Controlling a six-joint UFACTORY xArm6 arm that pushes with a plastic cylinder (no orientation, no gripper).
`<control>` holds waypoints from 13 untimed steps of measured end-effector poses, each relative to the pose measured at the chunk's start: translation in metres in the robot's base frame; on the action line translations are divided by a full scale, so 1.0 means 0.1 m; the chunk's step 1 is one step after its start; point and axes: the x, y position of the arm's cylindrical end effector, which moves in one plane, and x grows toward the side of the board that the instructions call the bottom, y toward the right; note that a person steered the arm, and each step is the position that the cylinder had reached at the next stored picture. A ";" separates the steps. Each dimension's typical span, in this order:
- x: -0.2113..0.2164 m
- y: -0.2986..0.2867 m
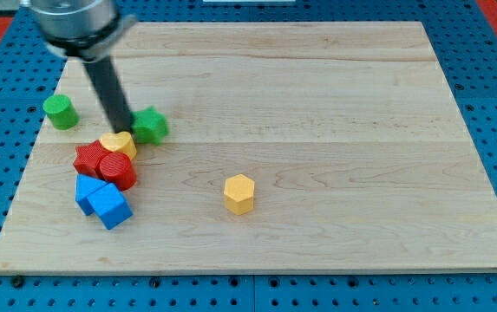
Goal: Separate green blocks from group of blocks
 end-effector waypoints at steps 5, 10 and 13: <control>0.69 1.38; -1.14 0.65; -1.73 -1.16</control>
